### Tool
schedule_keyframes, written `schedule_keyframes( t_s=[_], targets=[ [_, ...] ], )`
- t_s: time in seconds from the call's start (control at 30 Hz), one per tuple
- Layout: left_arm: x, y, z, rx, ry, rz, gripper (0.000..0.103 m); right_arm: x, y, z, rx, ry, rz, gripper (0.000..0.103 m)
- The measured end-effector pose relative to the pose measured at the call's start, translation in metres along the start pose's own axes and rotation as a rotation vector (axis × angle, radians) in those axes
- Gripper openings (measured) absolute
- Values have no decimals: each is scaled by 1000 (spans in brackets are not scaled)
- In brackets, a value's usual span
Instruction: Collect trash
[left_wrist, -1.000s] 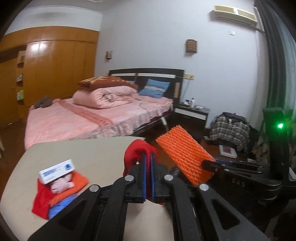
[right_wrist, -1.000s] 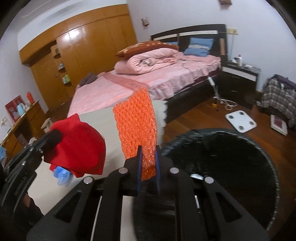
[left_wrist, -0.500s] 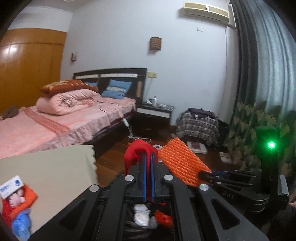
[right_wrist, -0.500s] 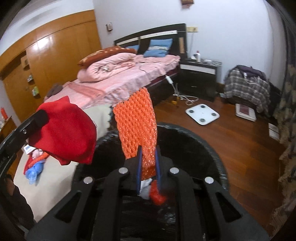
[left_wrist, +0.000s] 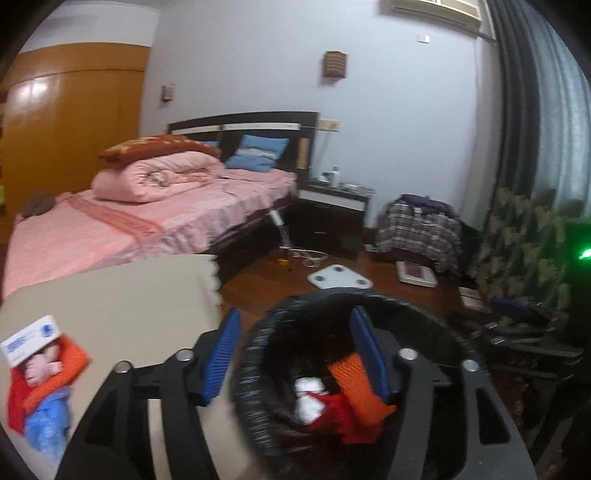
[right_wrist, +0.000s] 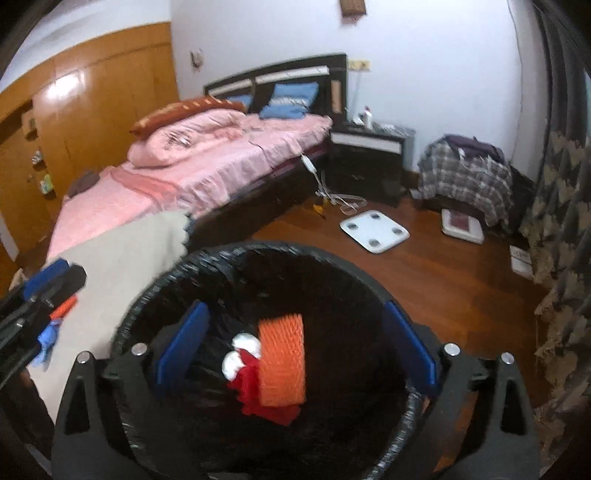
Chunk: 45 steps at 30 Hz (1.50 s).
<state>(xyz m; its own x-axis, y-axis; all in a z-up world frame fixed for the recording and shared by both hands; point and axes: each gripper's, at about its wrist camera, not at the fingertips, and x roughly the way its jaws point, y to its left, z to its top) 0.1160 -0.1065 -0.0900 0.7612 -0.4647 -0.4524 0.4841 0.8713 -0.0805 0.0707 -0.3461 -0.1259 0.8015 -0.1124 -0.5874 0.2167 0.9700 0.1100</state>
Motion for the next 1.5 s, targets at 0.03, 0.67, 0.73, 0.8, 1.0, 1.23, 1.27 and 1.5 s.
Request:
schedule_keyframes(
  t_s=[0.03, 0.67, 0.73, 0.8, 1.0, 1.23, 1.27, 1.5],
  targets=[
    [-4, 9, -3, -4, -1, 27, 70, 0, 6, 1, -9, -1, 21, 98],
    [-81, 155, -61, -132, 45, 424, 77, 17, 174, 3, -170, 35, 319, 98],
    [-87, 167, -65, -145, 46, 453, 77, 21, 190, 1, -190, 36, 338, 98],
    [-91, 179, -69, -156, 51, 480, 77, 26, 205, -2, -205, 42, 346, 98],
    [-99, 211, -84, -192, 70, 543, 77, 46, 232, -11, -226, 66, 339, 98],
    [-96, 237, -99, -224, 100, 582, 77, 67, 256, -21, -252, 97, 327, 98],
    [-95, 240, -101, -228, 105, 586, 77, 70, 259, -24, -257, 101, 328, 98],
    [-88, 262, -111, -259, 147, 586, 76, 79, 276, -32, -288, 118, 337, 98]
  ],
)
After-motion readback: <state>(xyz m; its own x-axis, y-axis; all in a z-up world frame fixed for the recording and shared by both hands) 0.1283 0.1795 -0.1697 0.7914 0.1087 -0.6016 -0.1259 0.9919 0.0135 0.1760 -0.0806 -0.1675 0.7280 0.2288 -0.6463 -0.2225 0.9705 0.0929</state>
